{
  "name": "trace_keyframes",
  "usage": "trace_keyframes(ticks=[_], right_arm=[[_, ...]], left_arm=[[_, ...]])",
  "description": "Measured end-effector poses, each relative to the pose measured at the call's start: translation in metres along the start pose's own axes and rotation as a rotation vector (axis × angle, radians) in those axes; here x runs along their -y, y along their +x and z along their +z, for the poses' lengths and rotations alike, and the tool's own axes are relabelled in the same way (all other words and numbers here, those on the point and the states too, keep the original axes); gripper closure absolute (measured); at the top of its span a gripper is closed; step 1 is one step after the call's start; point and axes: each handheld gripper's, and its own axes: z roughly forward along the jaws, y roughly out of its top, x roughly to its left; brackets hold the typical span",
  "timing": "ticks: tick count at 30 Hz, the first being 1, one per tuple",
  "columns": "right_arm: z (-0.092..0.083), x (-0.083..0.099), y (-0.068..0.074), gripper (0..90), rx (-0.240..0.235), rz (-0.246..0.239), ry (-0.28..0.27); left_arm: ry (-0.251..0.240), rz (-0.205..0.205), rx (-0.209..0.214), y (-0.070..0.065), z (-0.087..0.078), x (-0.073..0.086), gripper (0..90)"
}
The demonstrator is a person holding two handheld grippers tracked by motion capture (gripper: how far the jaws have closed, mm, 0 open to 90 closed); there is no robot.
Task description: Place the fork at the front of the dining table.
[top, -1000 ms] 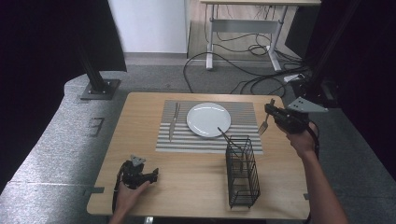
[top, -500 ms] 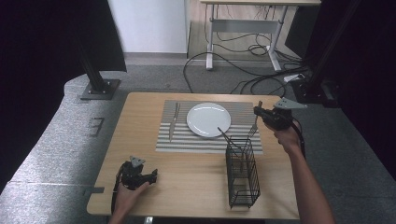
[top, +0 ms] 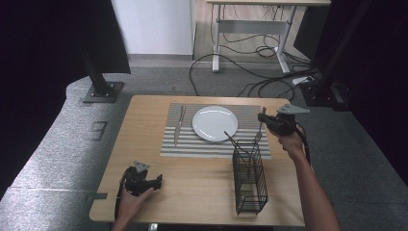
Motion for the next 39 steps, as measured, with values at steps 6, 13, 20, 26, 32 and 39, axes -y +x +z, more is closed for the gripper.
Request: trace_keyframes(ticks=[6,13,20,26,32,39], right_arm=[[0.007,0.005,-0.004,86.3,-0.016,0.022,0.007],[0.019,0.012,-0.008,86.3,-0.05,0.059,0.024],[0.026,0.017,-0.009,86.3,-0.091,0.086,0.026],[0.03,0.02,-0.009,86.3,-0.125,0.101,0.029],[0.037,0.023,-0.008,86.2,-0.124,0.115,0.032],[0.041,0.025,-0.01,85.3,-0.077,0.138,0.031]], left_arm=[[0.001,-0.001,-0.001,0.0,0.0,0.0,16.9],[0.004,-0.002,-0.001,0.001,0.0,0.001,16.9],[0.005,-0.002,-0.002,0.001,0.001,0.001,16.9],[0.006,-0.002,-0.003,0.001,0.0,0.001,16.9],[0.006,-0.002,-0.004,0.001,0.0,0.001,16.9],[0.007,-0.001,-0.005,0.001,0.0,0.002,16.9]])
